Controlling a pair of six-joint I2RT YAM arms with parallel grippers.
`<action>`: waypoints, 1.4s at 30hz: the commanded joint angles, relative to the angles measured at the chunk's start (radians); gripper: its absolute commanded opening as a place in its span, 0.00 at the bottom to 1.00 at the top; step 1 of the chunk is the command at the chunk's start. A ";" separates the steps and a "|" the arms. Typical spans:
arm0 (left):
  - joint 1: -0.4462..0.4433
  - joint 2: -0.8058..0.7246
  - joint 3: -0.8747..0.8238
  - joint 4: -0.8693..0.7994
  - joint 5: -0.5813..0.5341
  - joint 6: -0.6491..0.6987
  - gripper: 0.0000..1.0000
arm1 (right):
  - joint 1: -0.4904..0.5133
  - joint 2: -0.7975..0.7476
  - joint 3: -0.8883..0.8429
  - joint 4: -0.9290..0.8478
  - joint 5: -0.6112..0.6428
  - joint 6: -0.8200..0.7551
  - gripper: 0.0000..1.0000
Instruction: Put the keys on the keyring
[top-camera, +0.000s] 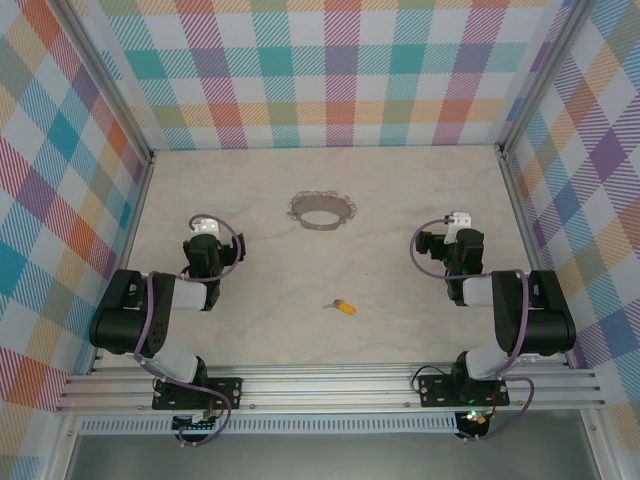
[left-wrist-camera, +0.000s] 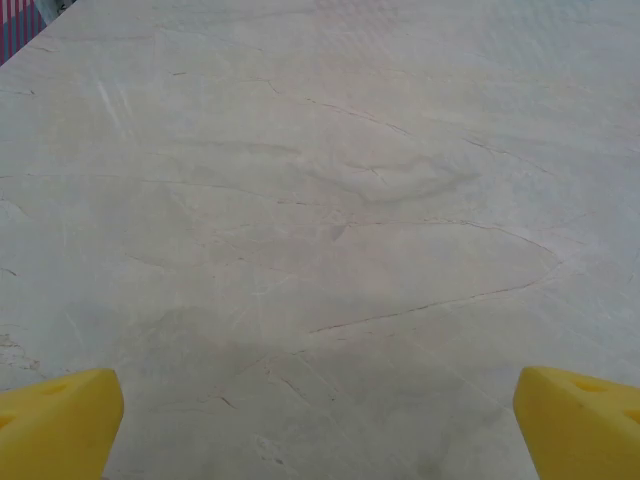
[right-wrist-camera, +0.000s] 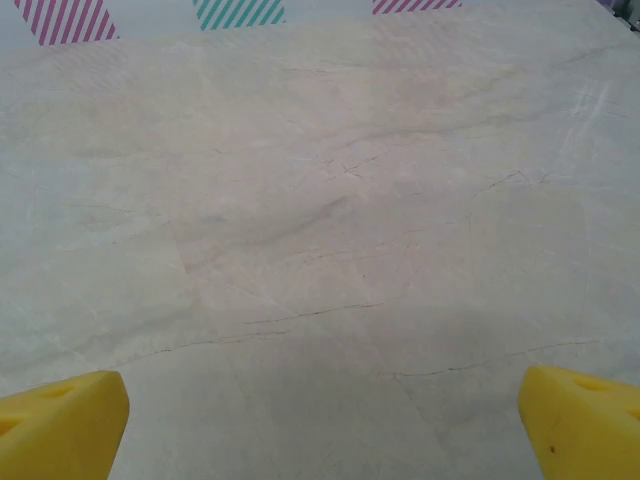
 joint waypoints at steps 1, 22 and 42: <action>0.007 -0.009 0.005 0.017 0.012 -0.008 1.00 | 0.005 -0.010 0.000 0.034 0.009 0.003 1.00; 0.007 -0.008 0.009 0.014 0.014 -0.009 1.00 | 0.005 -0.010 0.000 0.034 0.009 0.003 1.00; 0.010 -0.073 0.077 -0.162 -0.019 -0.023 1.00 | -0.003 -0.173 0.139 -0.347 0.022 0.024 1.00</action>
